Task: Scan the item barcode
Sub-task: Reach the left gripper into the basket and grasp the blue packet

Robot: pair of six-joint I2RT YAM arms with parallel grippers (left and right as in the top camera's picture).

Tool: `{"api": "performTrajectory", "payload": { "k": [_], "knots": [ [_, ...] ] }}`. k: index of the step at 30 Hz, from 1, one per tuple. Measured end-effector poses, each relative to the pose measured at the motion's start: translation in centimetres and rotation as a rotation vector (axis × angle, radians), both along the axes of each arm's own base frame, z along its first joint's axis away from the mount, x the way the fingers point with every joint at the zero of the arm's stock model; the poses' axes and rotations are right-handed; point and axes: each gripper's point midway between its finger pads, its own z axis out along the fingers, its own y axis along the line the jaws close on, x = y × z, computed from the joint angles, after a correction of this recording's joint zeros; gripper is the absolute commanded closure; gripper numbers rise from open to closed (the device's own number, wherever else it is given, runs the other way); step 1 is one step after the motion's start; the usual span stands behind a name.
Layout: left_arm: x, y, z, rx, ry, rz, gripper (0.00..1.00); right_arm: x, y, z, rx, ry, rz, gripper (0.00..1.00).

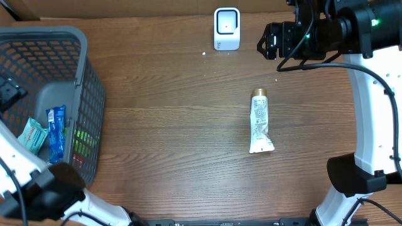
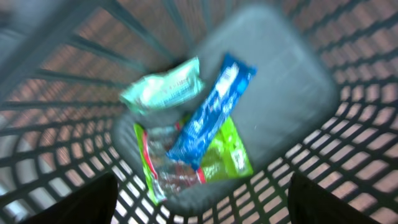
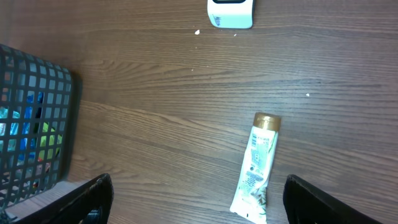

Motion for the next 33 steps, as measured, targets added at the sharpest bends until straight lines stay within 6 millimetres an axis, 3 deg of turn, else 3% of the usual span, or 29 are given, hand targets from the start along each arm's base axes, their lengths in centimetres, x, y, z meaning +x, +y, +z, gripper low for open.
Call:
{"api": "performTrajectory", "payload": {
  "k": [7,18,25,28,30,33],
  "knots": [
    [0.6,0.1,-8.5,-0.168,0.187,-0.01,0.3,0.0,0.0,0.0,-0.001,-0.001,0.002,0.1],
    [0.1,-0.5,-17.9,-0.236,0.266,-0.013,0.3,0.0,-0.1,0.0,-0.007,-0.003,0.003,0.09],
    [0.2,-0.6,-21.9,-0.228,0.255,-0.009,0.37,0.1,-0.2,-0.1,-0.017,-0.006,-0.001,0.09],
    [0.0,-0.7,-22.7,-0.229,0.258,-0.009,0.39,0.1,-0.3,-0.1,-0.019,-0.006,-0.002,0.09],
    [0.0,-0.7,-22.8,-0.227,0.259,-0.008,0.47,0.1,-0.2,-0.1,-0.019,-0.006,-0.002,0.1],
    [-0.1,-0.7,-22.8,-0.226,0.259,-0.003,0.72,0.1,-0.3,-0.1,-0.019,-0.006,-0.002,0.09]
  ]
}}
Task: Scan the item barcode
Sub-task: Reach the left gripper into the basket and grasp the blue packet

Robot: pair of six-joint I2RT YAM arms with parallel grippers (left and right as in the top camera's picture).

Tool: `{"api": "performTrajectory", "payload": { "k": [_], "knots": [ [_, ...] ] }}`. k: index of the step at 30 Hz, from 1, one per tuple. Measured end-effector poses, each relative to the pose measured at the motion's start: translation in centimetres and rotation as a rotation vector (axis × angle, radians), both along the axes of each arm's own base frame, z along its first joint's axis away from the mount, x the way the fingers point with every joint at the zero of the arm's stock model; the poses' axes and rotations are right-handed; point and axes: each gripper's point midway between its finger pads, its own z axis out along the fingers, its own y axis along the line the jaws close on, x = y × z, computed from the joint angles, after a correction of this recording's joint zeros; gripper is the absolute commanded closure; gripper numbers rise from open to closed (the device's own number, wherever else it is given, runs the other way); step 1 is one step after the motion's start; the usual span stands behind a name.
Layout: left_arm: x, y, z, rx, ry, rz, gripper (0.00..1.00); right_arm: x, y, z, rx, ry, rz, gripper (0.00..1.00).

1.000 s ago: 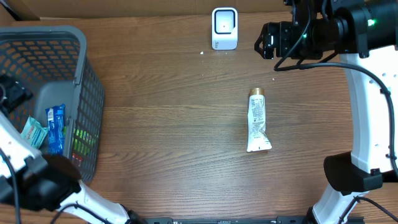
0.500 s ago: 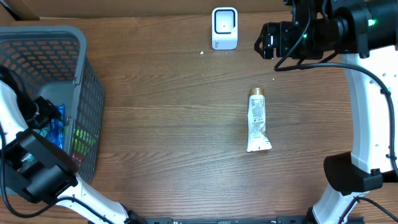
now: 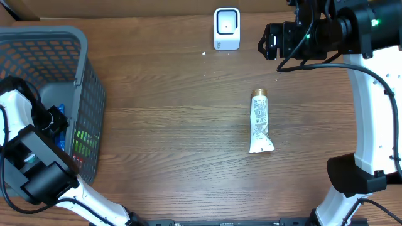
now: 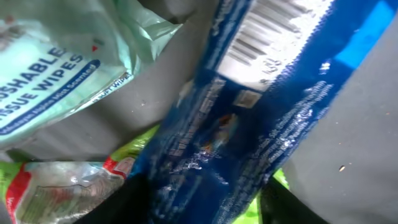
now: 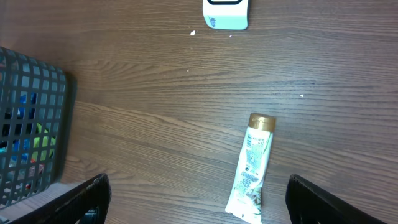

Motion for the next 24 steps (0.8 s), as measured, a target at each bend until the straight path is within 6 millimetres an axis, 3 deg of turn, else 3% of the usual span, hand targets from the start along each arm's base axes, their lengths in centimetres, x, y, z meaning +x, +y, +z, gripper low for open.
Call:
{"api": "performTrajectory", "payload": {
  "k": [3,11,14,18,24],
  "knots": [
    [0.0,0.0,0.0,0.002,0.001,0.009,0.96,0.0,0.0,0.0,0.0,0.0,0.0,0.1],
    [-0.3,-0.3,0.0,-0.012,0.013,0.006,0.96,0.1,-0.2,-0.1,-0.013,-0.003,-0.007,0.1],
    [-0.8,-1.1,0.9,-0.054,0.035,0.007,0.96,0.1,-0.3,-0.1,-0.015,-0.005,-0.009,0.1],
    [-0.3,-1.2,4.9,-0.077,0.031,0.008,0.96,0.1,-0.3,-0.1,-0.016,-0.003,-0.009,0.1],
    [2.1,-0.3,13.8,0.018,-0.103,-0.012,0.96,0.1,-0.3,-0.1,-0.016,-0.004,-0.009,0.1]
  ]
}}
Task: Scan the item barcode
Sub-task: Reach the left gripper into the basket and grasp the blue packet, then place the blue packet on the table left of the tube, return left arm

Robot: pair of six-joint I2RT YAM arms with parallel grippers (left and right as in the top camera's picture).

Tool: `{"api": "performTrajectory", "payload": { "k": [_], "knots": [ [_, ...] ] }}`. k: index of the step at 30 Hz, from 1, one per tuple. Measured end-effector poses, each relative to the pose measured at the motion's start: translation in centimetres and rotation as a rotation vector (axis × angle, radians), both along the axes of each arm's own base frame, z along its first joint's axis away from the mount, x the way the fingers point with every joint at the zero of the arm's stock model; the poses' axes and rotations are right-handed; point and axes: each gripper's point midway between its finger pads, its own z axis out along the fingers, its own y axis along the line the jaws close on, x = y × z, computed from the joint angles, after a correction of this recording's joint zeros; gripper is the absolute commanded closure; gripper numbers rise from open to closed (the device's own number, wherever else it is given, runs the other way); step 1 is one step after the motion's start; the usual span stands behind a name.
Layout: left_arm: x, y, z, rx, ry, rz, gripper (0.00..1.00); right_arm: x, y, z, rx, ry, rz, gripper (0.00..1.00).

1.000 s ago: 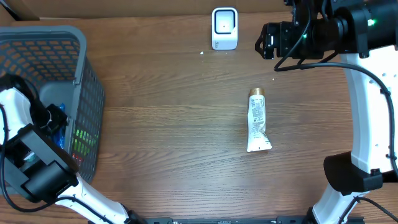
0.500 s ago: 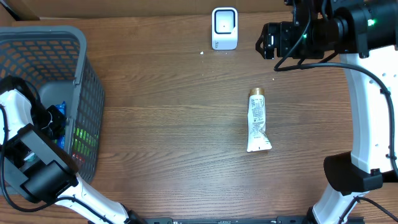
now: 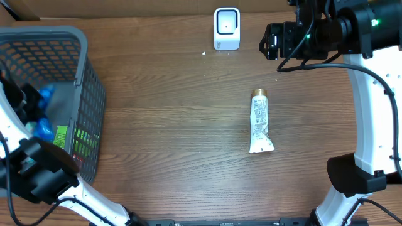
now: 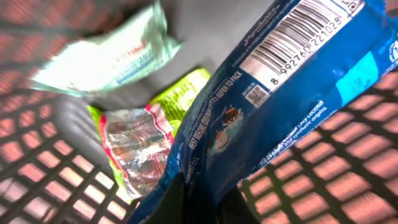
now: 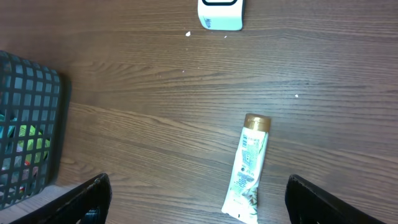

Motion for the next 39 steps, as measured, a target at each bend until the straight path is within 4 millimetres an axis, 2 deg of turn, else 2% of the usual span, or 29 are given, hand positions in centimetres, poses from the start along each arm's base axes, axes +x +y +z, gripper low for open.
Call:
{"api": "performTrajectory", "payload": {
  "k": [4,8,9,11,15,19,21,23,25,27,28,30,32,35,39],
  "knots": [
    [1.7,-1.5,4.3,0.066,-0.091,-0.056,0.96,0.0,0.0,0.0,0.0,0.0,0.0,0.1],
    [3.5,-5.4,7.9,0.116,-0.181,-0.164,0.96,0.0,0.0,0.0,0.0,0.0,0.0,0.1],
    [3.9,-7.4,9.3,0.13,-0.217,-0.215,0.96,0.0,0.0,0.0,0.0,0.0,0.0,0.1],
    [4.2,-9.9,11.0,0.146,-0.261,-0.276,0.96,0.0,0.0,0.0,0.0,0.001,0.0,0.1],
    [4.2,-16.1,15.8,0.204,-0.411,-0.417,0.96,0.0,0.0,0.0,0.0,0.0,0.0,0.1],
    [2.7,-21.2,20.3,0.222,-0.575,-0.478,0.96,0.0,0.0,0.0,-0.001,0.0,0.0,0.11],
    [1.8,-23.3,21.0,0.198,-0.6,-0.487,0.96,0.0,0.0,0.0,0.0,0.0,0.0,0.14],
    [1.3,-24.9,20.4,0.164,-0.577,-0.494,0.96,0.0,-0.1,0.0,-0.003,0.0,-0.003,0.16],
    [1.4,-26.8,18.8,0.124,-0.534,-0.503,0.96,0.2,-0.5,-0.1,-0.017,0.0,-0.032,0.15],
    [2.2,-28.9,16.1,0.086,-0.47,-0.513,0.96,0.5,-1.3,-0.2,-0.04,0.003,-0.09,0.15],
    [3.0,-30.7,13.1,0.059,-0.401,-0.526,0.96,0.7,-1.9,-0.3,-0.05,0.006,-0.135,0.15],
    [4.4,-33.2,9.5,0.036,-0.36,-0.539,0.96,1.1,-3.4,-0.4,-0.06,0.012,-0.224,0.15],
    [4.7,-36.0,5.5,0.008,-0.304,-0.558,0.96,1.4,-4.9,-0.4,-0.064,0.017,-0.291,0.14],
    [4.3,-40.4,-0.1,-0.051,-0.24,-0.593,0.96,1.9,-7.1,-0.5,-0.068,0.02,-0.372,0.14],
    [2.8,-45.2,-5.8,-0.116,-0.181,-0.624,0.96,2.1,-8.9,-0.5,-0.073,0.022,-0.431,0.14]
  ]
}}
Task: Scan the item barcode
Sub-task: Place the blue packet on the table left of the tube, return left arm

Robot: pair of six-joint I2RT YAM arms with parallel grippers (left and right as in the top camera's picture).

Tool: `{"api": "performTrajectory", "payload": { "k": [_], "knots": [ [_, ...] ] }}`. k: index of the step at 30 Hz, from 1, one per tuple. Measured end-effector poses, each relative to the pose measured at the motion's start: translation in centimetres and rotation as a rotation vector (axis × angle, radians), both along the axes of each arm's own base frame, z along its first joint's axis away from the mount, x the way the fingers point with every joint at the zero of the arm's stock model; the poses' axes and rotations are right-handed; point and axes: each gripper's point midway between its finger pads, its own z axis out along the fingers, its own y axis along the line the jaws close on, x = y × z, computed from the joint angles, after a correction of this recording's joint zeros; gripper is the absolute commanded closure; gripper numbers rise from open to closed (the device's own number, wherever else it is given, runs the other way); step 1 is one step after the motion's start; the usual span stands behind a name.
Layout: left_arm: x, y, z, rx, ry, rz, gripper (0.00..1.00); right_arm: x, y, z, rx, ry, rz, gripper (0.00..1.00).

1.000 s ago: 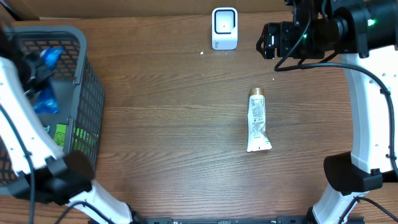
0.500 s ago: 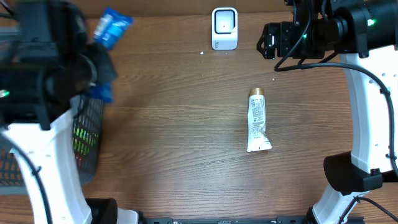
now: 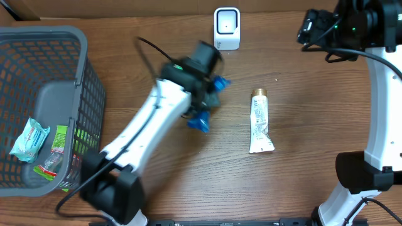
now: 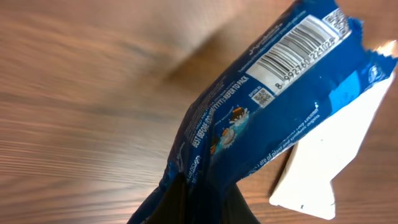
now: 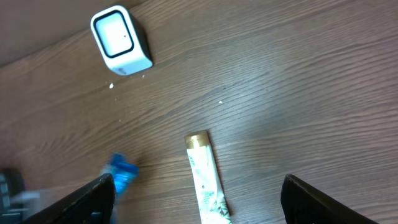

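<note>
A blue snack packet [image 3: 202,107] hangs over the middle of the table, with my left gripper [image 4: 202,202] shut on its lower end. Its barcode [image 4: 300,38] faces the left wrist camera. The white scanner [image 3: 227,28] stands at the back edge, a little beyond the packet. The right wrist view shows the scanner [image 5: 121,40] and the blurred packet [image 5: 122,173]. My right gripper [image 5: 198,205] is open high over the table with nothing in it, and it appears in the overhead view as right gripper [image 3: 309,28] at the top right.
A white tube with a gold cap [image 3: 260,122] lies right of the packet. The grey basket [image 3: 81,44] at the left holds a wipes pack [image 3: 28,139] and a green packet [image 3: 58,143]. A white shape [image 4: 329,162] shows behind the blue packet.
My left gripper was holding the blue packet inside the basket; now it holds it over mid-table near the scanner. The right arm has shifted to the right and its view has turned.
My left gripper was open above the basket, where the blue packet lay on the other packs. Then it was down at the packet, then shut on it and raised inside the basket. Now the packet is out over the table. The tube and scanner stayed put.
</note>
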Motion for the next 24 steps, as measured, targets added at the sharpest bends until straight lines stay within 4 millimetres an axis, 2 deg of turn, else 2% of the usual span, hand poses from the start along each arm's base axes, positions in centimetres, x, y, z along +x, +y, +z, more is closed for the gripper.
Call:
{"api": "performTrajectory", "payload": {
  "k": [3,5,7,9,14,16,19,21,23,24],
  "knots": [
    [-1.6,-2.3,-3.4,0.007,0.08,0.005,0.96,0.0,-0.3,0.0,0.0,0.0,-0.014,0.14],
    [-2.3,-3.1,-5.0,0.017,0.124,0.026,0.96,0.0,-0.3,0.0,0.001,0.001,-0.016,0.14],
    [-2.6,-3.6,-6.5,0.022,0.162,0.049,0.8,0.0,-0.3,0.0,0.001,0.001,-0.017,0.14],
    [-2.7,-3.9,-7.2,0.017,0.179,0.055,0.72,0.0,-0.3,0.0,0.001,0.001,-0.017,0.13],
    [-2.7,-5.8,-6.9,-0.069,0.182,-0.064,0.66,0.0,-0.2,0.0,0.005,0.001,-0.018,0.09],
    [-2.8,-6.6,-5.7,-0.097,0.185,-0.155,0.62,0.0,-0.2,0.0,0.005,0.002,-0.018,0.07],
    [-1.8,-7.7,-2.6,-0.124,0.136,-0.266,0.59,0.0,-0.2,0.0,0.006,0.002,-0.018,0.07],
    [-0.9,-8.0,0.4,-0.13,0.086,-0.33,0.59,0.0,-0.2,0.0,0.006,0.001,-0.017,0.05],
    [-0.3,-7.4,4.3,-0.106,0.035,-0.377,0.58,0.0,-0.2,0.0,0.006,0.002,-0.017,0.04],
    [0.7,-6.3,7.5,-0.084,-0.03,-0.389,0.58,0.0,-0.2,0.0,0.006,0.001,-0.018,0.04]
  ]
}}
